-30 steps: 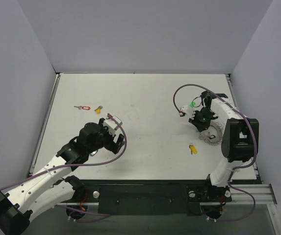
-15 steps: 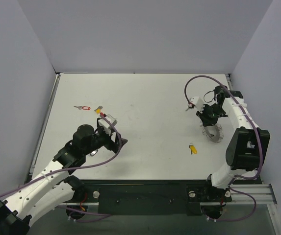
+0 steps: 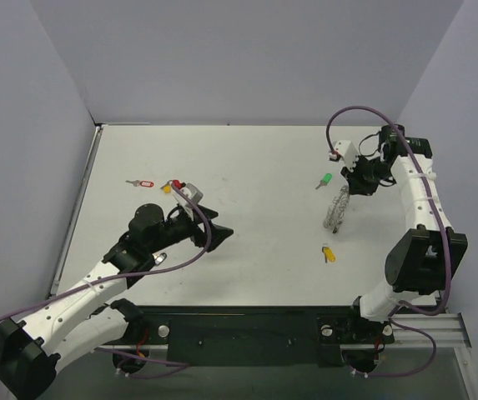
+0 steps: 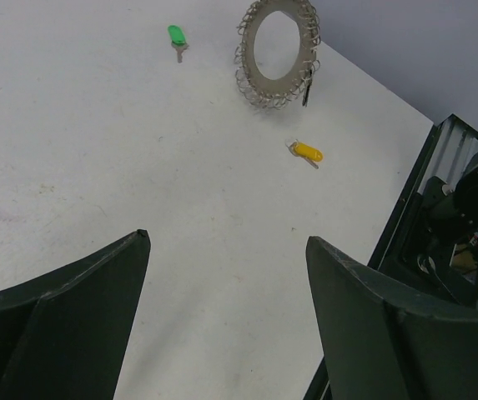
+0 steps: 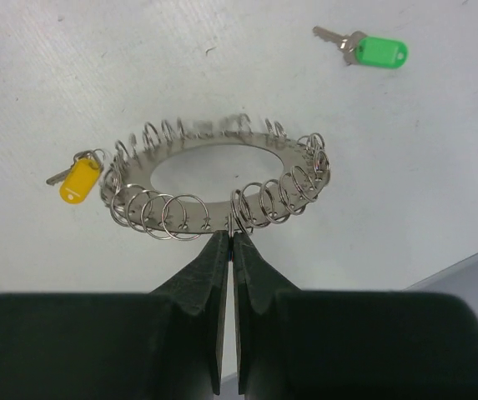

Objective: Put the keys on the keyring

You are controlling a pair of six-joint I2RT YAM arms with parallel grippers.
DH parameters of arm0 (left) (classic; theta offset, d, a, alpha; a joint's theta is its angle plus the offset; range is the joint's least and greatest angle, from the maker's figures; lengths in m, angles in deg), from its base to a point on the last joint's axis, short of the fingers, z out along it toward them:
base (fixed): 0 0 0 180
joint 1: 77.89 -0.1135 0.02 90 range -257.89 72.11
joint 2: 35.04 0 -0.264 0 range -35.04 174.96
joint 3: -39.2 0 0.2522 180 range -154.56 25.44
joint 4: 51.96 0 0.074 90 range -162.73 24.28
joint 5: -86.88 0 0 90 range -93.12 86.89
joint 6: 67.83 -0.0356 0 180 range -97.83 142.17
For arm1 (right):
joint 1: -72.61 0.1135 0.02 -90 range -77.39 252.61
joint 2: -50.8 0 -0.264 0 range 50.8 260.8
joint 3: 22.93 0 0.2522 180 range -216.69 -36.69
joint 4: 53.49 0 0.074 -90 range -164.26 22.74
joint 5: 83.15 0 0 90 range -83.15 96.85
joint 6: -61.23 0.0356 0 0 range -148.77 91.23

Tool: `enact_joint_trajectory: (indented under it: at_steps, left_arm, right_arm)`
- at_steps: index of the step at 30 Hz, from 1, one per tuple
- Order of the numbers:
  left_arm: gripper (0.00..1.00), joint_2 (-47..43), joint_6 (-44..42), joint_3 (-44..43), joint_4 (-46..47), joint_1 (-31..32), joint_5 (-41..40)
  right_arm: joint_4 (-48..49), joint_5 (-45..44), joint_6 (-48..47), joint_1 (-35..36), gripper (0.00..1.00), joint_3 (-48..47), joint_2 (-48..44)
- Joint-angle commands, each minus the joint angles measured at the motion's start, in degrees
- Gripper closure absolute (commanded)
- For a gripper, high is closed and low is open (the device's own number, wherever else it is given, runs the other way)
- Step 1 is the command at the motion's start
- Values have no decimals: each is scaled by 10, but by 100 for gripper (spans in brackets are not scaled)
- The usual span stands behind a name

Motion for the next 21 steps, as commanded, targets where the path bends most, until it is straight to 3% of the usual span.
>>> enact_joint_trajectory:
  at_steps: [1, 11, 21]
  left_arm:
    - [14, 3, 14, -30, 66, -2, 31]
    - [18, 22, -14, -35, 128, -2, 61]
    - [36, 44, 10, 5, 325, 6, 155]
  right_arm:
    - [-47, 55, 24, -3, 100, -68, -13]
    - [-62, 156, 132, 37, 100, -149, -23]
    - [-71, 298, 122, 164, 100, -54, -90]
